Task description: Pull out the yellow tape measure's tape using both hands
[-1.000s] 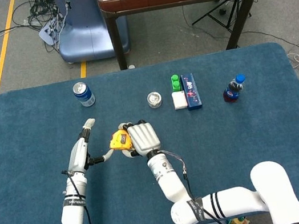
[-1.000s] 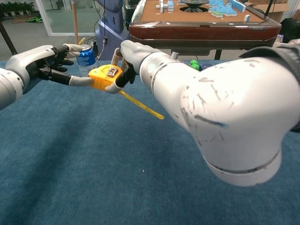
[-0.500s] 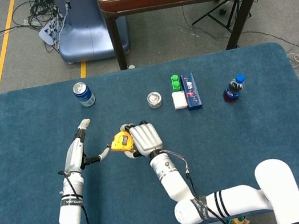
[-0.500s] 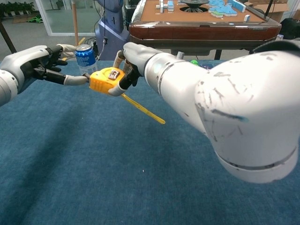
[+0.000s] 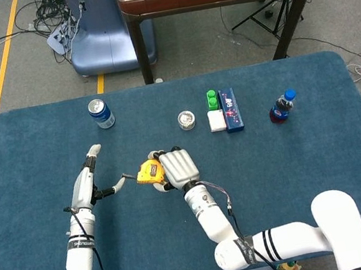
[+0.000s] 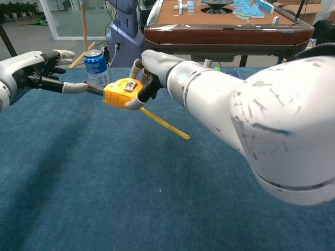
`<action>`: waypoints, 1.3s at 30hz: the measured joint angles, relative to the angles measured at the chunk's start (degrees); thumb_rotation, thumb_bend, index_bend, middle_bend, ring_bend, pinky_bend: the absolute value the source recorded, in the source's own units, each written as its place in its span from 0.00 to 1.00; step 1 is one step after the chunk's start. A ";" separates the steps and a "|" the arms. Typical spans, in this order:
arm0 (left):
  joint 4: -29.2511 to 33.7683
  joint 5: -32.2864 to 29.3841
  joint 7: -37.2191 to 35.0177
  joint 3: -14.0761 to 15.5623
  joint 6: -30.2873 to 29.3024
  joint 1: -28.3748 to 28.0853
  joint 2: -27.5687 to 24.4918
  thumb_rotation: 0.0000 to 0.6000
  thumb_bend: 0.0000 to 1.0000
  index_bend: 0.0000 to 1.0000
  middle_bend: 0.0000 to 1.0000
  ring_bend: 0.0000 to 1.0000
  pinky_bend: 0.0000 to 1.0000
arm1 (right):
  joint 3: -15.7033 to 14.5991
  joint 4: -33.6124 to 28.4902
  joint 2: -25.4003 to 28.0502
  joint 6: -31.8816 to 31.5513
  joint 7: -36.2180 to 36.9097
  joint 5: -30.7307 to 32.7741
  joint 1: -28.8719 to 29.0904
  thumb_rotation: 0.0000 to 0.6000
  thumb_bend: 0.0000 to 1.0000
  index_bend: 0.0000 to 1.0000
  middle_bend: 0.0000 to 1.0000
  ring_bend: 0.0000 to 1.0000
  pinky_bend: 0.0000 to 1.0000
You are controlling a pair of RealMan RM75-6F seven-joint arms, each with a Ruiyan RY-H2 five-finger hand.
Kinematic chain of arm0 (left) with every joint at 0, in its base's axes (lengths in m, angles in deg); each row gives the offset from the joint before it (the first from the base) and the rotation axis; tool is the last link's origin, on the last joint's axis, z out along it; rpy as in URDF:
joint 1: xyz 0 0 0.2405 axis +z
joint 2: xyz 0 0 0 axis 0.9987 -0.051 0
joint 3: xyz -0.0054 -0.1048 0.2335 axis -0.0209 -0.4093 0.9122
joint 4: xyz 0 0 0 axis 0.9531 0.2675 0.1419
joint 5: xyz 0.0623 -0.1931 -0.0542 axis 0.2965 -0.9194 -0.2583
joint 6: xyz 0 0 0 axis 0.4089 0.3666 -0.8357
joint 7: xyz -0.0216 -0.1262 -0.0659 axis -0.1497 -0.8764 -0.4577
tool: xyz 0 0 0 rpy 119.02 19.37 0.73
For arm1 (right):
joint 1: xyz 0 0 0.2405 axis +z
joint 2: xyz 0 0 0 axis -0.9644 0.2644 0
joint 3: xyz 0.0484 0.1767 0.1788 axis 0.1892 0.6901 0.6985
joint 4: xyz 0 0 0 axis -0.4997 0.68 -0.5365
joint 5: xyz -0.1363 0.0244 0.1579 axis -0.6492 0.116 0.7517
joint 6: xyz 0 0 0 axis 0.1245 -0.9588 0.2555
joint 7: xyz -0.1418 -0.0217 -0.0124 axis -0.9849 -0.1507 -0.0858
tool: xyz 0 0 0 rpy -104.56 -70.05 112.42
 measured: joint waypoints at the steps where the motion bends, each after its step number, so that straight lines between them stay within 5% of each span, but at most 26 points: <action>1: -0.01 -0.07 -0.02 -0.02 -0.06 0.08 -0.07 1.00 0.21 0.00 0.00 0.00 0.00 | -0.08 -0.23 0.17 0.02 -0.12 0.12 -0.01 1.00 0.66 0.59 0.57 0.45 0.22; 39: -0.29 -0.35 -2.05 -0.45 1.02 0.79 -1.28 1.00 0.46 0.47 0.00 0.00 0.00 | -0.32 -1.72 2.66 -0.36 -0.67 3.11 1.16 1.00 0.66 0.59 0.57 0.46 0.22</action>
